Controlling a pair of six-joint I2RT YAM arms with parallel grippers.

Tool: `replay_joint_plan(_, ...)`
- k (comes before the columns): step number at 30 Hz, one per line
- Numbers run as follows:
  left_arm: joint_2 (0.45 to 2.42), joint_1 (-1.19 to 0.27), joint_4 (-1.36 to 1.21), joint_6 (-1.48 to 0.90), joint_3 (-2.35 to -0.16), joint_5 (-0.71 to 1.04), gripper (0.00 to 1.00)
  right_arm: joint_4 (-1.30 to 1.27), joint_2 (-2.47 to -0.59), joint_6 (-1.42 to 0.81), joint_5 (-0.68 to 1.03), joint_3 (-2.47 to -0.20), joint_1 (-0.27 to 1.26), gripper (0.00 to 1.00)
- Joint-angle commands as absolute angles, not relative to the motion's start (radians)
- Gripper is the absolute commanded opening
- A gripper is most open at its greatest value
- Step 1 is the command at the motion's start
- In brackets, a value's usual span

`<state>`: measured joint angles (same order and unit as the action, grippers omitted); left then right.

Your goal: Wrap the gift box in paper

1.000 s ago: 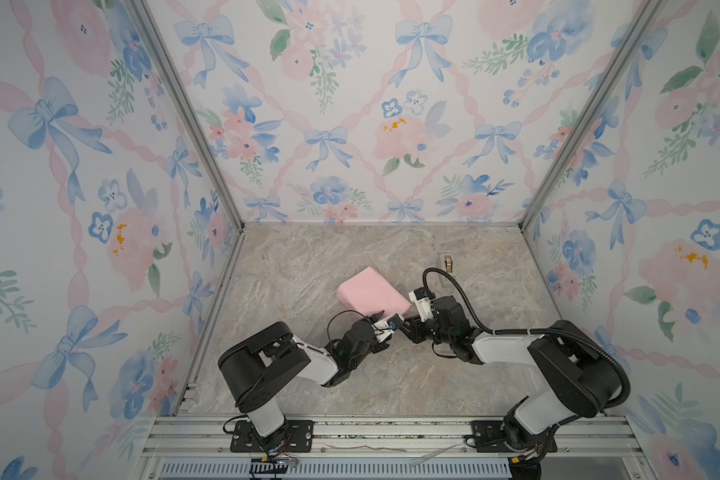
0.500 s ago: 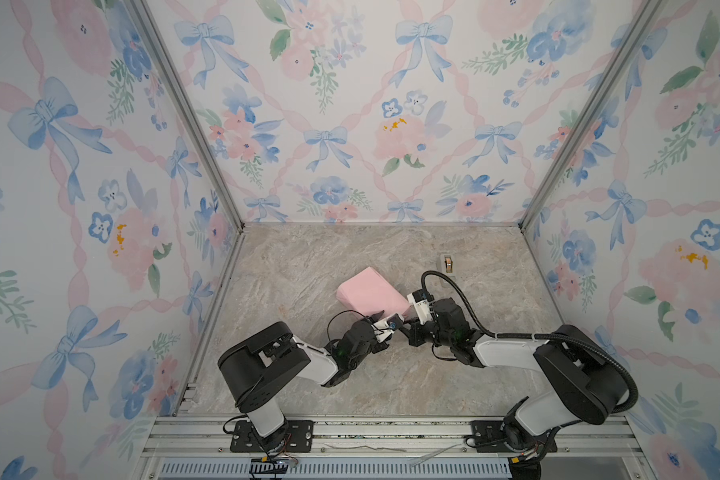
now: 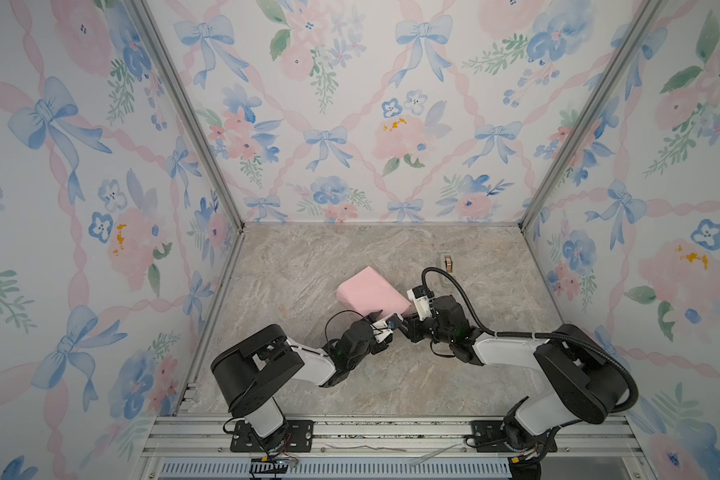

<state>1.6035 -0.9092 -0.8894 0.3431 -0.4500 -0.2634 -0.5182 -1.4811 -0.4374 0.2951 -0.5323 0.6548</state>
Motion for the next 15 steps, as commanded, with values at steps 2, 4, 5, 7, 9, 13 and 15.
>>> replay_joint_plan(2,1.499,-0.911,-0.793,0.255,-0.458,-0.264,0.68,-0.368,-1.315,-0.391,0.271,-0.53,0.645,0.43)
replay_joint_plan(4,1.433,-0.911,-0.731,0.21,-0.462,-0.28,0.72,-0.267,-1.264,-0.367,0.273,-0.57,0.633,0.47)
replay_joint_plan(5,1.398,-0.911,-0.696,0.18,-0.465,-0.3,0.74,-0.213,-1.249,-0.354,0.271,-0.599,0.628,0.49)
replay_joint_plan(7,1.332,-0.906,-0.598,0.104,-0.483,-0.347,0.78,-0.115,-1.245,-0.336,0.258,-0.667,0.614,0.52)
replay_joint_plan(9,1.273,-0.891,-0.475,0.019,-0.512,-0.376,0.82,-0.012,-1.277,-0.32,0.252,-0.756,0.595,0.55)
replay_joint_plan(13,1.177,-0.825,-0.247,-0.18,-0.552,-0.353,0.85,0.213,-1.444,-0.281,0.263,-0.981,0.567,0.66)
replay_joint_plan(15,1.141,-0.787,-0.185,-0.266,-0.552,-0.32,0.86,0.294,-1.538,-0.255,0.268,-1.068,0.566,0.71)
